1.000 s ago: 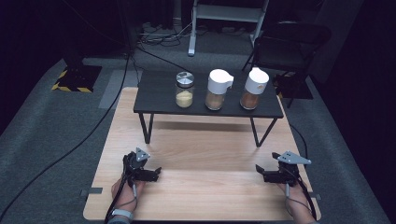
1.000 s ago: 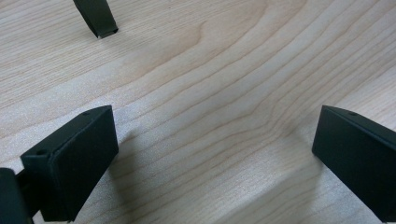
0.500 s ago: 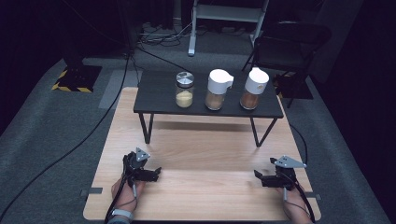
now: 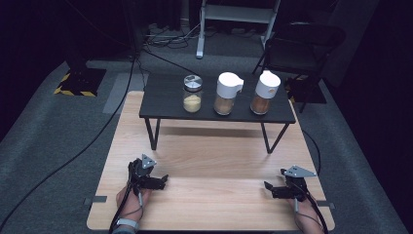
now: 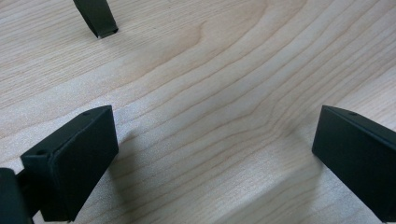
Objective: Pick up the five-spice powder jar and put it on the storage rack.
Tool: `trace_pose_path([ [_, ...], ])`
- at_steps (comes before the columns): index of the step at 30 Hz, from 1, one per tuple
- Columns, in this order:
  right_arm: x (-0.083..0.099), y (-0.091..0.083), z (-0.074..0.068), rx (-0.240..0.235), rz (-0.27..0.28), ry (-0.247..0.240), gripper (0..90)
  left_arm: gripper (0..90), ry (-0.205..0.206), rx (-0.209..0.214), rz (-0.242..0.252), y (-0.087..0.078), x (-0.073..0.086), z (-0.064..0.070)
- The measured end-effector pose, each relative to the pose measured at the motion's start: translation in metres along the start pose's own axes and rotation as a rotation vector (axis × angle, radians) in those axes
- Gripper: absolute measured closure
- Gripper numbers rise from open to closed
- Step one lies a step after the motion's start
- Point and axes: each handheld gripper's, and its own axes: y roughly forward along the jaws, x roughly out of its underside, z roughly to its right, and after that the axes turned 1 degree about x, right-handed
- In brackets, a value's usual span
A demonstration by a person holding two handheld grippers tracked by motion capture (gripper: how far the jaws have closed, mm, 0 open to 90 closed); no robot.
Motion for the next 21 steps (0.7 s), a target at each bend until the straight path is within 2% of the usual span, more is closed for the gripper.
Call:
trace_pose_path([
  [6, -0.0009, 0.0020, -0.0006, -0.002, -0.013, 0.005, 6.2, 0.4, 0.001, 0.000, 0.000, 0.0000, 0.0000, 0.0000],
  [13, -0.0070, 0.0041, -0.0016, 0.003, -0.059, 0.003, 6.1, 0.4, 0.001, 0.000, 0.001, 0.0000, 0.0001, 0.0000],
  [21, -0.0091, 0.0053, -0.0042, 0.012, -0.070, -0.009, 4.1, 0.4, 0.002, 0.000, 0.000, 0.0000, 0.0000, -0.0001],
])
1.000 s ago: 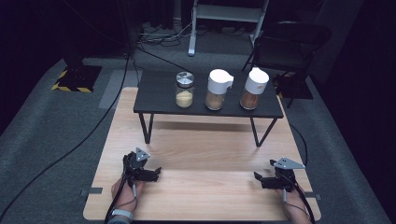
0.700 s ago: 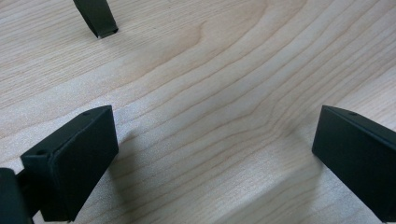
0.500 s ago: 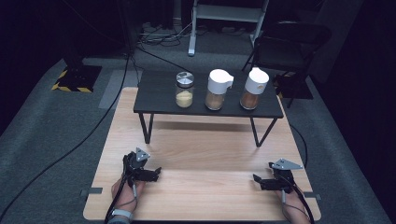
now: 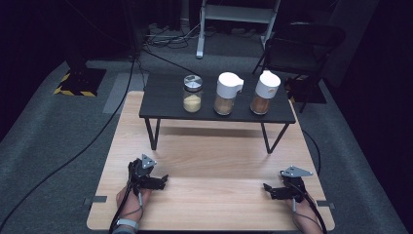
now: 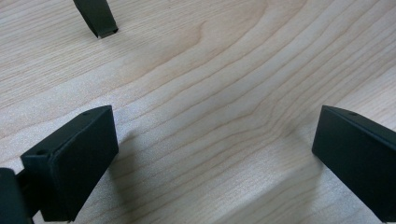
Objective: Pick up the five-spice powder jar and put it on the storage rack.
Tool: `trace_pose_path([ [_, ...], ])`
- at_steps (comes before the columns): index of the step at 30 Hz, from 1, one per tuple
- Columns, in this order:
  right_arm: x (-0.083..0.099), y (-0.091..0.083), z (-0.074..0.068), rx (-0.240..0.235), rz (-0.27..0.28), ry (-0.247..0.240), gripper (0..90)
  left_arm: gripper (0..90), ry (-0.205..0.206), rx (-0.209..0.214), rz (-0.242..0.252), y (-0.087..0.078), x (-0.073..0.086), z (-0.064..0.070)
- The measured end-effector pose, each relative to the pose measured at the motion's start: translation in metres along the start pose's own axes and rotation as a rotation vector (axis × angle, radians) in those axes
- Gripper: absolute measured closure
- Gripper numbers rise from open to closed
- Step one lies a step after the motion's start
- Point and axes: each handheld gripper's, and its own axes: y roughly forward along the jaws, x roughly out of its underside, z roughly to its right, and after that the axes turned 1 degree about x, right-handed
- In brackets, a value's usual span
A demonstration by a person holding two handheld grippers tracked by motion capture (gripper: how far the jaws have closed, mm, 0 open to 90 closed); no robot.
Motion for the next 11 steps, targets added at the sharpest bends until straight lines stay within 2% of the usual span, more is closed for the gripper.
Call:
trace_pose_path([
  [11, -0.0003, 0.0003, 0.0003, -0.002, -0.001, -0.002, 3.7, 0.4, 0.000, 0.000, 0.000, -0.0001, 0.0000, 0.0000],
])
